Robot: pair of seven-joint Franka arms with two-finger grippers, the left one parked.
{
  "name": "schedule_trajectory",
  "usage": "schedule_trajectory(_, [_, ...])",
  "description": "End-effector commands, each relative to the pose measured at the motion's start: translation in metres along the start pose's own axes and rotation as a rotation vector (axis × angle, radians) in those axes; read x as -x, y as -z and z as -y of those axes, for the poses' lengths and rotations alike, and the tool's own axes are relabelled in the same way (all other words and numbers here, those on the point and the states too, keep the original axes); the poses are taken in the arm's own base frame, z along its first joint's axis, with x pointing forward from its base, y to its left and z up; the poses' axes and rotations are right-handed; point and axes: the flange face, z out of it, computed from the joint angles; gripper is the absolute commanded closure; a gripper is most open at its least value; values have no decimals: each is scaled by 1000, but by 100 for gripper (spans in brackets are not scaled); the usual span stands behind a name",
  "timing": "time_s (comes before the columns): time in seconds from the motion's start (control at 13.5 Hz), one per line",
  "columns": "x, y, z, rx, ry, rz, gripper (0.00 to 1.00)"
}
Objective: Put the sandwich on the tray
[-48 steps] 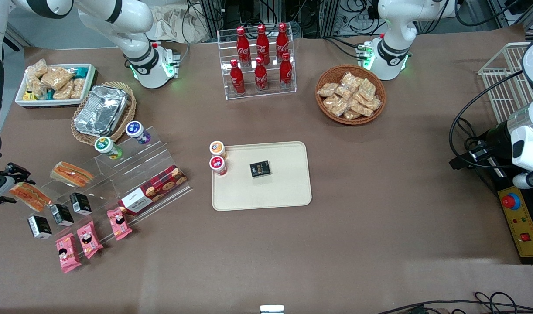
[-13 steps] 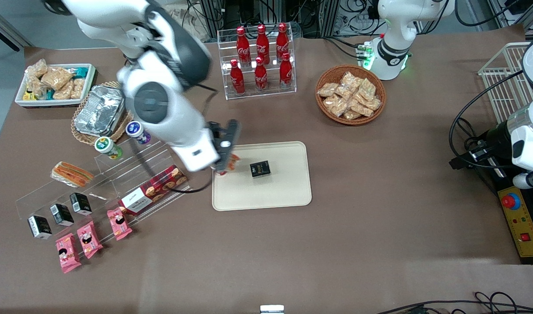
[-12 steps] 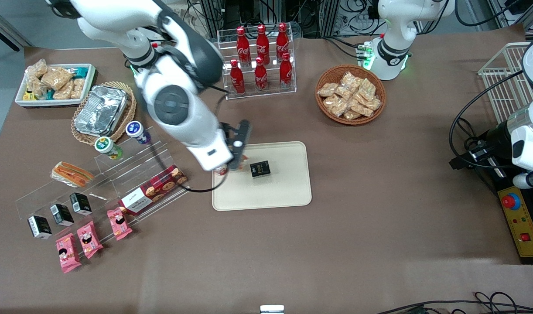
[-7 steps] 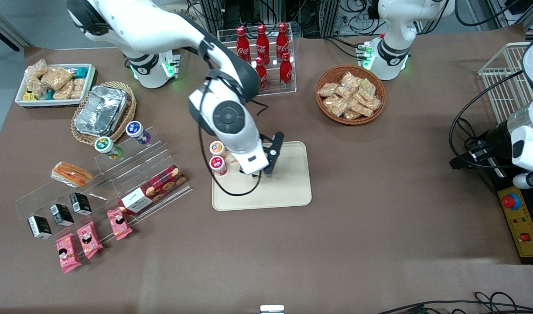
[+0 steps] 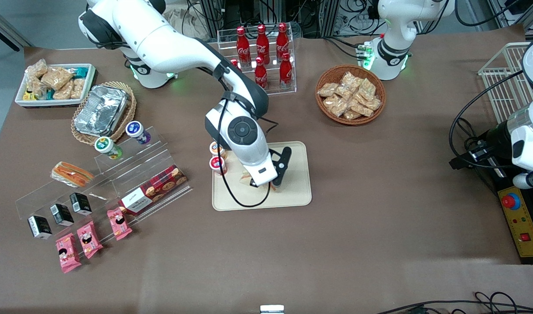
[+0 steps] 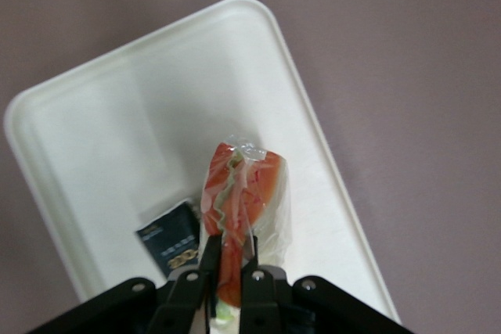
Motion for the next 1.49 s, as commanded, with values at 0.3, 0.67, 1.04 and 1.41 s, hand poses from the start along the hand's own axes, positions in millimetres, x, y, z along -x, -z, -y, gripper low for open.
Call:
schedule_trajectory(0.3, [1,-16,-19,29,-46,-41,0])
schedule_trajectory(0.67, [24,52,-46,-73,-259,-73,0])
schedule_trajectory(1.04, [47,158,-47,28,-738,-47,0])
schedule_trajectory(1.41, [134,245,-95,74,-895,39,0])
